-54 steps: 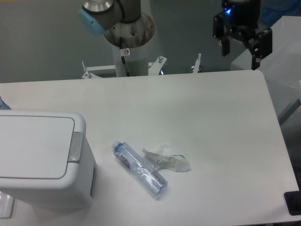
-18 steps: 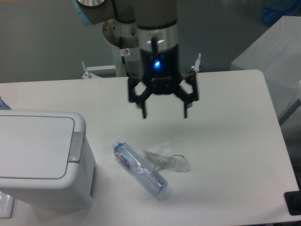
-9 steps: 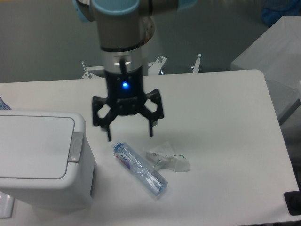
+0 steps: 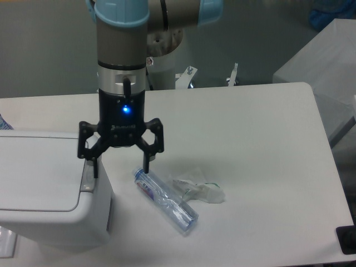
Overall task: Open the trash can
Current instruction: 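Lower the gripper onto the lid edge beside the trash can's button, then press down on the trash can lid button with the gripper finger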
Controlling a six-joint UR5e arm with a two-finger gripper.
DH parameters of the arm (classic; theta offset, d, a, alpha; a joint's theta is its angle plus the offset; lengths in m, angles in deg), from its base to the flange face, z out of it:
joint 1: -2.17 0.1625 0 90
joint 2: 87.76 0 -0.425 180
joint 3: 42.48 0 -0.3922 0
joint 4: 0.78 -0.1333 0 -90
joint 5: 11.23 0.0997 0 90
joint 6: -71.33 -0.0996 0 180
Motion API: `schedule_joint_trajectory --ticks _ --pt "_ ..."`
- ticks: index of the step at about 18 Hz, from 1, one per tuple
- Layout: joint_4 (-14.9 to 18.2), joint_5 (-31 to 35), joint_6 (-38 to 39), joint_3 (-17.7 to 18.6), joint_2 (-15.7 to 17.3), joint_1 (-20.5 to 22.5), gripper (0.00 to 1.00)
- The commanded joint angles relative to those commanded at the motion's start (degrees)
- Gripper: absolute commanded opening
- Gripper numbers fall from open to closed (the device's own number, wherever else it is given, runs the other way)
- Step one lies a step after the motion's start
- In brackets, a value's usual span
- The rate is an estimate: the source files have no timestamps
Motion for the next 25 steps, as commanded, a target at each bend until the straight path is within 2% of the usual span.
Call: schedule_joint_trajectory --ticks 2,25 --pt "0.00 -0.09 0.44 1.32 0.44 0.00 1.00" --pt "-0.09 0.26 0.53 1.41 -0.09 0.00 1.00"
